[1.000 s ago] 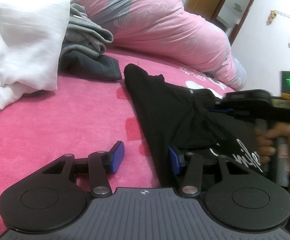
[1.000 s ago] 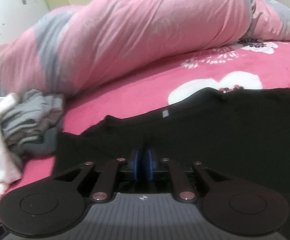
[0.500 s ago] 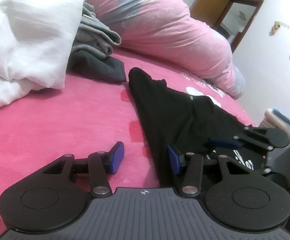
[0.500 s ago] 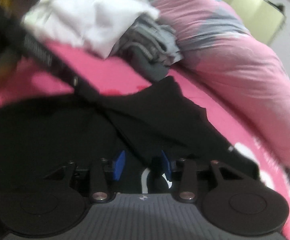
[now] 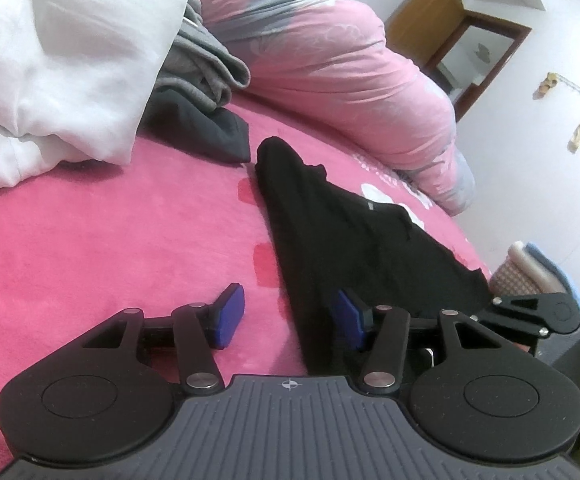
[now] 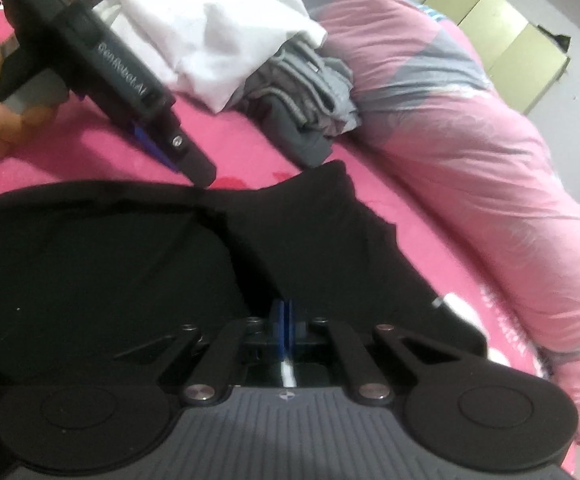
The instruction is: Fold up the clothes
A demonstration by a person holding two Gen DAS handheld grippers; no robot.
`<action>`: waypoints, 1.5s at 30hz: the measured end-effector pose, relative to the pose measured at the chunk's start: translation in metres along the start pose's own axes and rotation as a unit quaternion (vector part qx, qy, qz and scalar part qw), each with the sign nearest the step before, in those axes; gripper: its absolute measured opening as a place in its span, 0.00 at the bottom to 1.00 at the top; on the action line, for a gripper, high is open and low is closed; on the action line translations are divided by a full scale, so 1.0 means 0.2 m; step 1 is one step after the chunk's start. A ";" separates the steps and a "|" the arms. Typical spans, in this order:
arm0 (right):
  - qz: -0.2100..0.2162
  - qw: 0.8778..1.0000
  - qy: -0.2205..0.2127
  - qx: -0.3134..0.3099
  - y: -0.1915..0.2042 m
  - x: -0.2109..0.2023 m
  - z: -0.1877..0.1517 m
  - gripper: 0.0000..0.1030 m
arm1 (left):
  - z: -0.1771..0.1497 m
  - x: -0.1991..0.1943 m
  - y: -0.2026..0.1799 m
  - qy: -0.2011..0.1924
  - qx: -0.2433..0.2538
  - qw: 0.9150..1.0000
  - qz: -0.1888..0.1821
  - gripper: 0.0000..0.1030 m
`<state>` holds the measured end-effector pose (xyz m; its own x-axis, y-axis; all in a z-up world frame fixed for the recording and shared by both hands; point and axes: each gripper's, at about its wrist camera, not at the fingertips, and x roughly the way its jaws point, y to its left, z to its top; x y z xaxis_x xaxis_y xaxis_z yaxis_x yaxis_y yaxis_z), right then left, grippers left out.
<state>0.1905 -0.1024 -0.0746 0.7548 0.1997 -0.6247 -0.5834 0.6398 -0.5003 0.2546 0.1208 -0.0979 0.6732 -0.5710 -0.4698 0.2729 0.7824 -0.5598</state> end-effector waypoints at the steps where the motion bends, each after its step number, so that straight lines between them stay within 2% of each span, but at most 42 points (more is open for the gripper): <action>1: 0.002 1.000 0.002 -0.002 0.01 0.01 0.00 0.01 | 0.00 0.00 0.00 0.000 0.001 1.000 -0.003 0.52; 8: -0.001 1.000 0.013 -0.020 0.06 0.03 -0.03 0.02 | 0.01 -0.02 -0.02 -0.005 0.006 1.000 -0.020 0.54; 11: 0.002 1.000 0.005 -0.016 0.03 -0.02 -0.02 0.03 | -0.01 0.01 -0.04 0.004 0.026 1.000 0.000 0.55; 16: 0.008 0.995 -0.048 0.088 -0.16 -0.10 0.02 0.03 | -0.03 0.03 -0.10 0.009 0.072 0.997 0.033 0.54; 18: 0.019 0.989 -0.061 0.136 -0.23 -0.08 0.05 0.03 | -0.04 0.03 -0.12 0.009 0.089 0.995 0.044 0.54; 21: 0.046 0.981 -0.058 0.182 -0.27 0.06 0.10 0.03 | -0.05 0.03 -0.12 0.009 0.091 0.995 0.045 0.54; 25: 0.029 0.969 -0.001 0.245 -0.36 0.30 0.01 0.03 | -0.03 0.03 -0.07 0.010 0.065 0.997 0.032 0.53; 26: 0.004 0.965 0.020 0.263 -0.40 0.33 -0.04 0.03 | -0.03 0.03 -0.07 0.010 0.063 0.997 0.030 0.53; 29: -0.047 0.925 0.035 0.376 -0.57 0.32 -0.19 0.03 | -0.03 0.03 -0.08 0.010 0.067 0.997 0.033 0.53; 30: -0.065 0.921 0.036 0.383 -0.60 0.30 -0.19 0.04 | -0.03 0.03 -0.08 0.011 0.069 0.997 0.035 0.53; 32: -0.067 0.928 0.015 0.366 -0.61 0.29 -0.14 0.04 | -0.04 0.04 -0.09 0.011 0.073 0.997 0.037 0.53; 36: 0.011 0.947 -0.028 0.321 -0.54 0.39 0.08 0.04 | -0.04 0.04 -0.09 0.011 0.072 0.997 0.037 0.53; 37: 0.032 0.949 -0.034 0.312 -0.52 0.43 0.13 0.04 | -0.04 0.04 -0.08 0.010 0.071 0.997 0.036 0.53; 39: 0.070 0.945 -0.027 0.318 -0.50 0.56 0.19 0.03 | -0.04 0.04 -0.08 0.010 0.069 0.997 0.035 0.53; 40: 0.067 0.943 -0.014 0.324 -0.52 0.62 0.19 0.03 | -0.04 0.04 -0.08 0.010 0.068 0.997 0.034 0.53; 42: 0.025 0.938 0.011 0.345 -0.60 0.75 0.15 0.01 | -0.03 0.04 -0.07 0.010 0.065 0.997 0.031 0.53; 43: 0.006 0.930 0.010 0.367 -0.64 0.75 0.14 0.01 | -0.03 0.04 -0.07 0.010 0.064 0.997 0.030 0.53; 44: -0.031 0.924 0.021 0.380 -0.69 0.74 0.14 0.03 | -0.03 0.04 -0.07 0.010 0.063 0.997 0.030 0.53; 45: -0.053 0.925 0.021 0.377 -0.71 0.72 0.15 0.04 | -0.03 0.04 -0.07 0.010 0.064 0.997 0.030 0.53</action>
<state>0.3913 -0.1411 -0.0754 0.7736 0.0878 -0.6275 -0.1207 0.9926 -0.0099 0.2511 0.1030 -0.0977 0.6774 -0.5253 -0.5149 0.3184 0.8404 -0.4385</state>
